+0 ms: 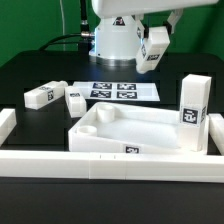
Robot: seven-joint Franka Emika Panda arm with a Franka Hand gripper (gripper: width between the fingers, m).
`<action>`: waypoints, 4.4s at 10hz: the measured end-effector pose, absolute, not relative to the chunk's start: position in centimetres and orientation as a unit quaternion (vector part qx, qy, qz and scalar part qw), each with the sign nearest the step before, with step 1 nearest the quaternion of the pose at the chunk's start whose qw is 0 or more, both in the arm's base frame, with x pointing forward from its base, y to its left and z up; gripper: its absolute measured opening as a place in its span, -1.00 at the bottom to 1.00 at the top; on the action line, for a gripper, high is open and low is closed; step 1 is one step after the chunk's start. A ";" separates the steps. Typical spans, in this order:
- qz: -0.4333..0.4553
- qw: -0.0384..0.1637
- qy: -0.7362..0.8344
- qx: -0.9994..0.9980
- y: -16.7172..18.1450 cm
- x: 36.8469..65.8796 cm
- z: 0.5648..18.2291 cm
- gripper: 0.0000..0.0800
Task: Assemble desk
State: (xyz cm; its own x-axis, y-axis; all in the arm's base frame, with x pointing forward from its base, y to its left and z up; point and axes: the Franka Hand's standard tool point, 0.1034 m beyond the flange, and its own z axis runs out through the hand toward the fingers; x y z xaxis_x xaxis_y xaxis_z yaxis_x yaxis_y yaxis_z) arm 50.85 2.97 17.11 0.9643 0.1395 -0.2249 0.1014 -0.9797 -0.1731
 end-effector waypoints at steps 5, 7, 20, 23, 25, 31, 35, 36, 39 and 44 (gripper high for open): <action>-0.058 0.054 -0.057 -0.995 1.3 52.3 17.0 -0.27; -0.110 0.061 -0.063 -0.990 0.5 54.0 18.0 -0.27; -0.169 0.043 -0.049 -0.984 -6.1 54.8 15.2 -0.27; -0.161 0.064 -0.002 -0.985 -5.4 56.0 14.8 -0.27; -0.158 0.059 -0.007 -0.986 -5.0 56.1 14.7 -0.27; -0.155 0.076 0.007 -0.985 -6.5 57.7 15.8 -0.27; -0.238 -0.024 -0.022 -0.971 -10.6 56.6 15.2 -0.27; -0.232 -0.021 -0.033 -0.972 -10.3 56.7 14.9 -0.27; -0.232 -0.034 -0.050 -0.971 -11.0 56.9 15.0 -0.27; -0.233 0.007 0.001 -0.972 -8.1 58.9 15.6 -0.27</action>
Offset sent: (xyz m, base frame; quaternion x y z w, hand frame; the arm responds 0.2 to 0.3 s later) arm 0.0000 0.0000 0.0000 0.0000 0.1938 0.0000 0.9810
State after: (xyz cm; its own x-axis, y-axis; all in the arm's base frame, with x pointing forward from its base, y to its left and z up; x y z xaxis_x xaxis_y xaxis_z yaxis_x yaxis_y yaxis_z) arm 58.93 -8.06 15.57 0.8911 -0.0044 0.4538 0.0019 -0.9999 -0.0133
